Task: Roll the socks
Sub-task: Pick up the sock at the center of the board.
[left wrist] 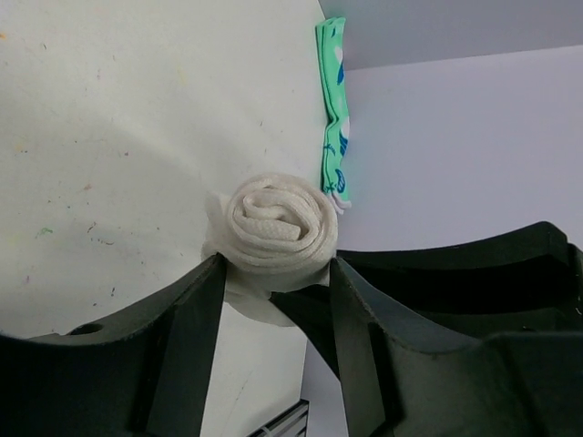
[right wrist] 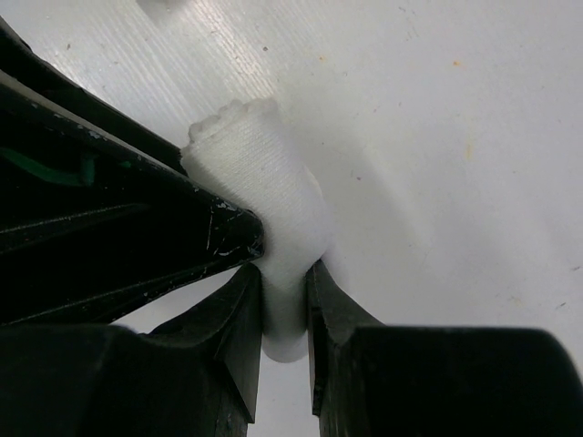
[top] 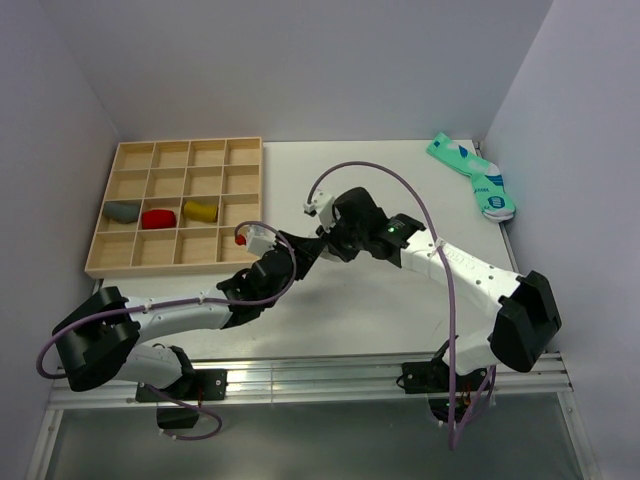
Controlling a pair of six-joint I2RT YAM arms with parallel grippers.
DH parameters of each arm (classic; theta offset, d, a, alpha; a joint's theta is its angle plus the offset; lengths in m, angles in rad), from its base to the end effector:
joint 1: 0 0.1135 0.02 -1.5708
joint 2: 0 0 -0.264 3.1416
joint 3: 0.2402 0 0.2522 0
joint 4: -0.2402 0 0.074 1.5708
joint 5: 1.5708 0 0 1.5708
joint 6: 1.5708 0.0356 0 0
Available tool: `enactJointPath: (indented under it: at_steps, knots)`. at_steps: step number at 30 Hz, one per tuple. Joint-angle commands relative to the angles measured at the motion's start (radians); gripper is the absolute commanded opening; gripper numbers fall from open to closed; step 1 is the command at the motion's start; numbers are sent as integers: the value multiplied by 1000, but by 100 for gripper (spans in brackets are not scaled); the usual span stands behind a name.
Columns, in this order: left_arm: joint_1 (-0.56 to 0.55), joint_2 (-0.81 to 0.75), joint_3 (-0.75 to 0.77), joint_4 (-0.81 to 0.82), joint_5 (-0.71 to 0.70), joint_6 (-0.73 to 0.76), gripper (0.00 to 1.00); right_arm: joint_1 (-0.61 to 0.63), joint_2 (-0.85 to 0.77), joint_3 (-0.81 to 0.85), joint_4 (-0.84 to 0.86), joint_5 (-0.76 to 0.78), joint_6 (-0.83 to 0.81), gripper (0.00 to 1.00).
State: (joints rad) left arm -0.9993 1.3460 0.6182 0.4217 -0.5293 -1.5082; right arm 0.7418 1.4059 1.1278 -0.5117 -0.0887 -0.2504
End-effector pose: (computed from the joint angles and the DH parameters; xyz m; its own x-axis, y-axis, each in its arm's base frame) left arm 0.1686 -0.2290 0.2211 -0.4749 -0.8543 -0.2115 -0.1335 0.3075 -0.9421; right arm 0.2233 0.2089 0.2866 -0.3291 -0.6364 -0.6976 -0.8263 0.5517 -0.1135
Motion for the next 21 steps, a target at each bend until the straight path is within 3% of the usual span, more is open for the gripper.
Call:
enactJointPath:
  at_steps: [1, 11, 21]
  knots:
    - [-5, -7, 43, 8, 0, 2, 55, 4, -45, 67, 24, 44, 5, 0]
    - [-4, -42, 55, -37, 29, -1, 60, 4, -48, 63, 48, 86, -3, 0]
    - [5, -11, 32, 77, 46, -23, 62, 13, -53, 55, 52, 78, 10, 0]
